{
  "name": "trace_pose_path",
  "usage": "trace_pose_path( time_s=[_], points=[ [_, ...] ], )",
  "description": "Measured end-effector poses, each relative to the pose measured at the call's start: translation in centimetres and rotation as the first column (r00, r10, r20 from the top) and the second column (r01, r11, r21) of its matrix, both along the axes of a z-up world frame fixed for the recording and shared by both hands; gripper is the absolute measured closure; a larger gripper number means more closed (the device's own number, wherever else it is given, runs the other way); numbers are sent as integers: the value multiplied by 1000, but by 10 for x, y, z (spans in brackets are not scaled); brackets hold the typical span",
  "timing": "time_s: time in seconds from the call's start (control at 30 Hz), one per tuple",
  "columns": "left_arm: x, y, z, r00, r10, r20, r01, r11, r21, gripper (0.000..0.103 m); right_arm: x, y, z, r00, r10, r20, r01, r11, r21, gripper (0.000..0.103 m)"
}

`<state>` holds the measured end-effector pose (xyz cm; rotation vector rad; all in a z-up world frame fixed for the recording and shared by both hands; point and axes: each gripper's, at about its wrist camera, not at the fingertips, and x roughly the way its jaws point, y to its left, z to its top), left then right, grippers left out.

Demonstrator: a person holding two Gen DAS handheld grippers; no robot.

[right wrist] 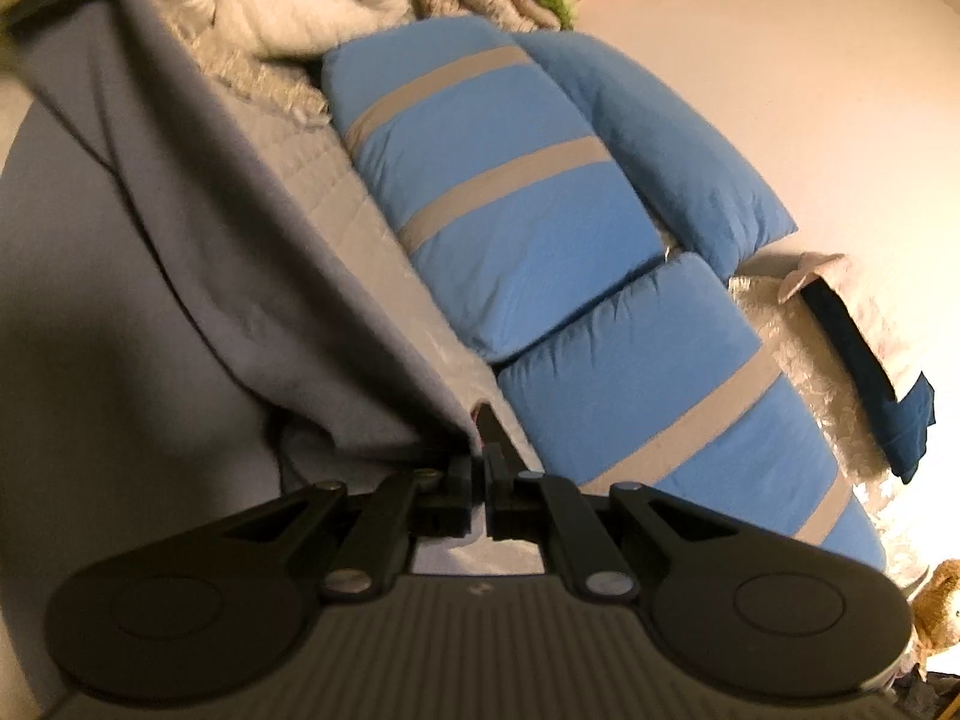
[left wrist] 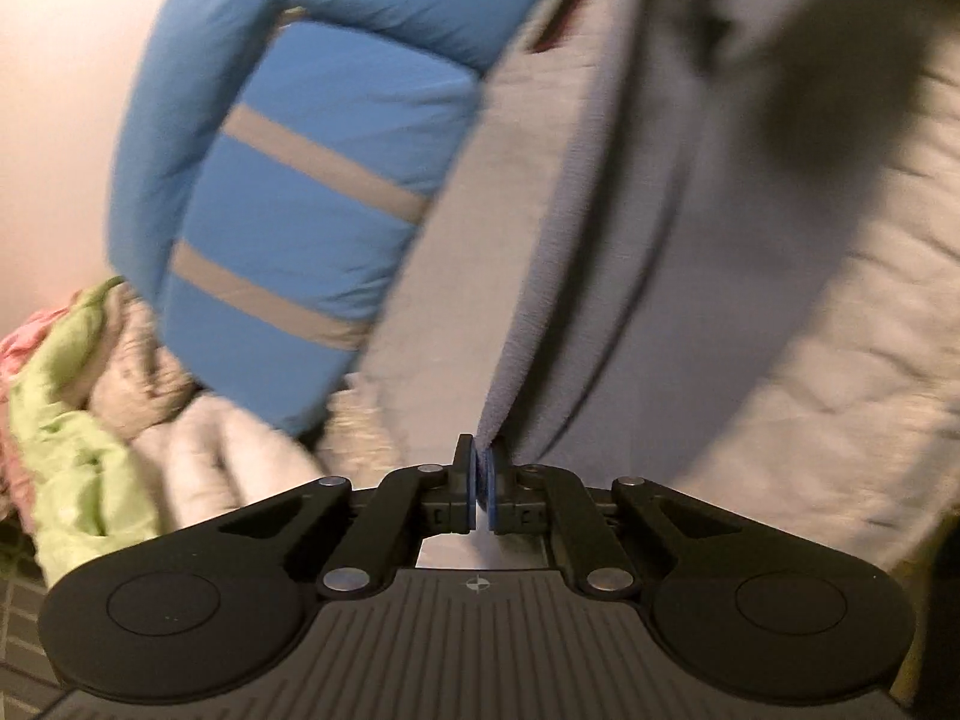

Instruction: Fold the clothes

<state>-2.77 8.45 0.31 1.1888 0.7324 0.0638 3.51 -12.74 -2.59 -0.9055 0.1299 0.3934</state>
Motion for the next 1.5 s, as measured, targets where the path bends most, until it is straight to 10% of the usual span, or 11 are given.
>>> trace_pose_path(
  time_s=[0.4,0.63,0.8,1.17,1.5],
  points=[
    [142,67,-8,994,74,78,-71,996,-46,100,107,63,5,996,-41,-83,38,999,-31,95],
    [181,83,-28,993,74,97,-66,994,-86,100,107,39,29,973,35,-227,-16,996,87,31],
    [189,86,-33,991,76,110,-65,993,-103,100,66,-46,51,984,72,-165,-56,993,103,31],
    [188,90,-27,987,100,124,-76,981,-181,100,61,-255,49,987,-118,-106,89,966,-242,32],
    [183,92,-26,989,102,111,-81,979,-185,100,100,-279,-13,969,-173,-179,54,849,-525,44]
  ],
)
